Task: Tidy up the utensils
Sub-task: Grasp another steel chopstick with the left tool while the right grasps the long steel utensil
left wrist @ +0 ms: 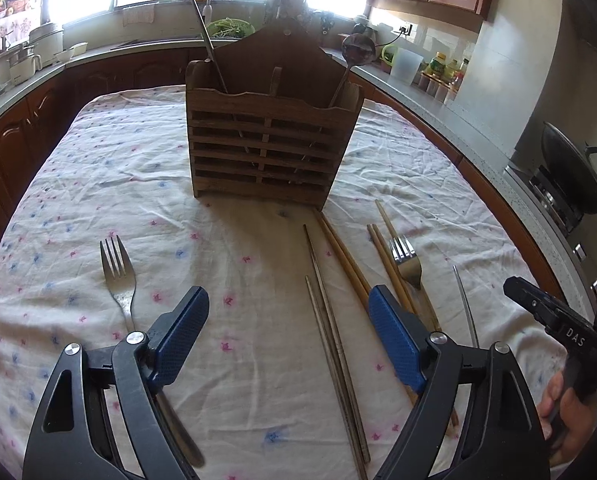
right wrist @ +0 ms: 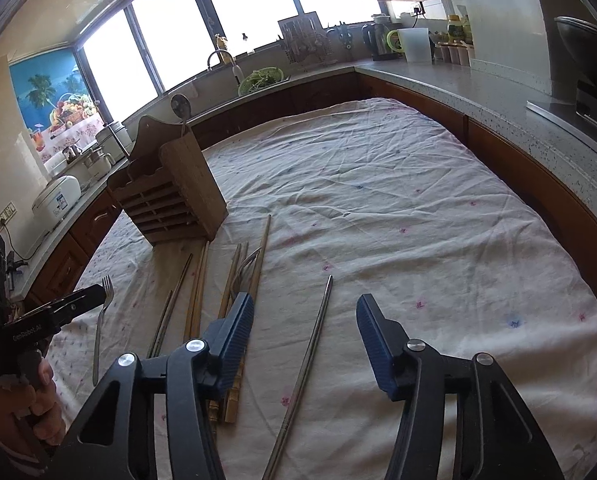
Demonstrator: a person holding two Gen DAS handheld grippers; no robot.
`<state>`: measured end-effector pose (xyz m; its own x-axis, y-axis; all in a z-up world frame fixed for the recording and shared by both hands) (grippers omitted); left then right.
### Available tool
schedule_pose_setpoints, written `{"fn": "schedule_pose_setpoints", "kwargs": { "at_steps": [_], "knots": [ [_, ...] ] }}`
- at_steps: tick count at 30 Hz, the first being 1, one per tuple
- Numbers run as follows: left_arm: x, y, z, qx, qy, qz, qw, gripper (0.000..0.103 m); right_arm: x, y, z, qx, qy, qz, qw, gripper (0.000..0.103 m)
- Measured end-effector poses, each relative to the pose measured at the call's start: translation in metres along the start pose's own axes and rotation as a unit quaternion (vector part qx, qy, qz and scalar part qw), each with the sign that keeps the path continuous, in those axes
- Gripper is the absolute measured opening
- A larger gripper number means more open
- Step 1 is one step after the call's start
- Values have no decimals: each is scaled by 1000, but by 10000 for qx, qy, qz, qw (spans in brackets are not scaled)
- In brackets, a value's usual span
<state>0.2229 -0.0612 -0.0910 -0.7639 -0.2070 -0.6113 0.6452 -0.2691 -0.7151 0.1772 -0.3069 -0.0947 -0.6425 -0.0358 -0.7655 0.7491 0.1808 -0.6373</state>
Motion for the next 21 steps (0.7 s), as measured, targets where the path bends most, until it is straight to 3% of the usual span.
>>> {"fn": "schedule_pose_setpoints", "kwargs": {
  "at_steps": [5, 10, 15, 21],
  "knots": [
    [-3, 26, 8, -2, 112, -338, 9994, 53, 1, 18, 2, 19, -33, -263, 9996, 38],
    [-8, 49, 18, 44, 221, -567, 9981, 45, 3, 37, 3, 46, -54, -558, 9984, 30],
    [-13, 74, 26, 19, 361, -818, 9960, 29, 6, 53, 4, 93, -80, -801, 9967, 25],
    [-11, 104, 34, -84, 526, -1186, 9915, 23, 4, 72, 4, 247, -277, -1023, 9941, 21]
  ]
}}
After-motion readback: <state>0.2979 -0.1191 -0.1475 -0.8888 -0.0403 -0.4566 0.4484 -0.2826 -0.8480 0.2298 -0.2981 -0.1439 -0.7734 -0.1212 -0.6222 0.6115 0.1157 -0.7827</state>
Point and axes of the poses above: each gripper's, at about its wrist camera, not at the fingertips, and y roughly the way its jaws point, z to its right, x to its underside, the point moved 7 cm from there along y, roughly the way its jaws point, and after that the axes turned 14 degrees about -y, right-handed, at the moved point
